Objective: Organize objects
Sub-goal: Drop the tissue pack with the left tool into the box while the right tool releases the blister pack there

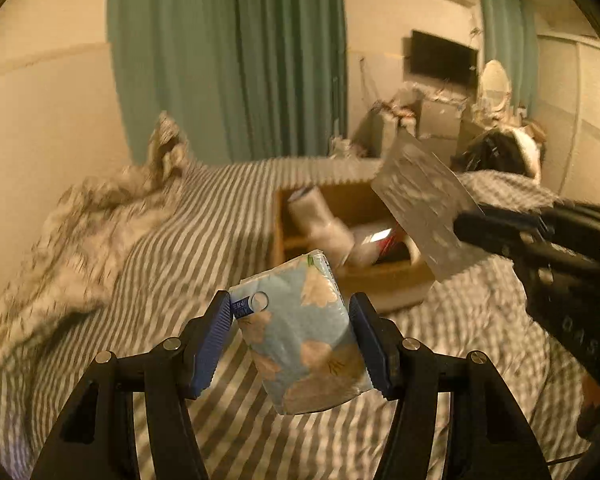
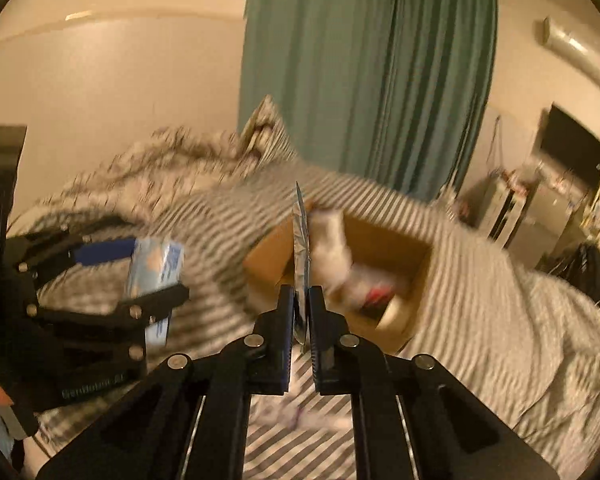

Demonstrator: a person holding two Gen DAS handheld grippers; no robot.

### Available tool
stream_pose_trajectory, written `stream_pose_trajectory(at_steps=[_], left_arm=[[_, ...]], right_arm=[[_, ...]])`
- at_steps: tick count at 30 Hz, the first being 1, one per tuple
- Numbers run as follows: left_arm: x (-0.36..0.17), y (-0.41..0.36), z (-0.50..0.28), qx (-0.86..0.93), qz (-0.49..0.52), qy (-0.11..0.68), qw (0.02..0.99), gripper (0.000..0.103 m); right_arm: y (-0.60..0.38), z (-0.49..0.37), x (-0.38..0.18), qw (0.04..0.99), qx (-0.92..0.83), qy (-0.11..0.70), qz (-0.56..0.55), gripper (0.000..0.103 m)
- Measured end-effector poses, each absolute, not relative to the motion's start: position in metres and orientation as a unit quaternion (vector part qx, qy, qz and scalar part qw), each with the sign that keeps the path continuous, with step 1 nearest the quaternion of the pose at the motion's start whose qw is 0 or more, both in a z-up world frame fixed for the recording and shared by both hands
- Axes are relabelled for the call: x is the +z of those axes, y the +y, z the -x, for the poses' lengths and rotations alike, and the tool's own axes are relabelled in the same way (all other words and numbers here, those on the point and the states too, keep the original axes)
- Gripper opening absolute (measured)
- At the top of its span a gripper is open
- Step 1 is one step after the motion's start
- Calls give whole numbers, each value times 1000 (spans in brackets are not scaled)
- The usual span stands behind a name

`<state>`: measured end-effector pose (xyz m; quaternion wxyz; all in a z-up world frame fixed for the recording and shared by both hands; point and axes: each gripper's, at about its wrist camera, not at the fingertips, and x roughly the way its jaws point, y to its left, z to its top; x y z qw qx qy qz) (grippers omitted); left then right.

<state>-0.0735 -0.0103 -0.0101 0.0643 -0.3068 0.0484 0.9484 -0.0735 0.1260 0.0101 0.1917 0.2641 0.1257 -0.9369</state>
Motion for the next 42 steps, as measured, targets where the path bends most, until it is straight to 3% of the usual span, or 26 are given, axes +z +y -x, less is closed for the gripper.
stream_pose_trajectory(at_steps=[6, 14, 30, 33, 35, 36, 37, 38, 39, 42], left_arm=[[17, 9, 117, 951, 292, 49, 93, 62], [25, 21, 191, 950, 293, 47, 97, 62], [-94, 35, 282, 920, 378, 38, 99, 62], [-95, 32, 283, 920, 381, 31, 89, 68], [-87, 32, 278, 924, 371, 24, 91, 82], [-83, 32, 275, 927, 363, 22, 88, 92], [-77, 33, 271, 931, 353, 21, 85, 98], [-73, 32, 267, 934, 347, 21, 84, 99], [-70, 31, 264, 935, 343, 23, 84, 100], [-58, 31, 253, 937, 340, 33, 80, 100]], right_arm=[[140, 106, 46, 168, -948, 131, -235, 7], [154, 167, 56, 153, -951, 126, -236, 7], [177, 270, -55, 217, -913, 25, -345, 7], [186, 275, -65, 220, -911, 8, -350, 7], [191, 275, -65, 218, -911, -1, -349, 8], [192, 272, -62, 213, -914, -1, -345, 13], [195, 268, -57, 206, -918, 0, -339, 27], [197, 264, -51, 201, -921, 2, -334, 37], [200, 259, -45, 194, -926, 3, -325, 53], [206, 244, -27, 186, -932, 11, -310, 56]])
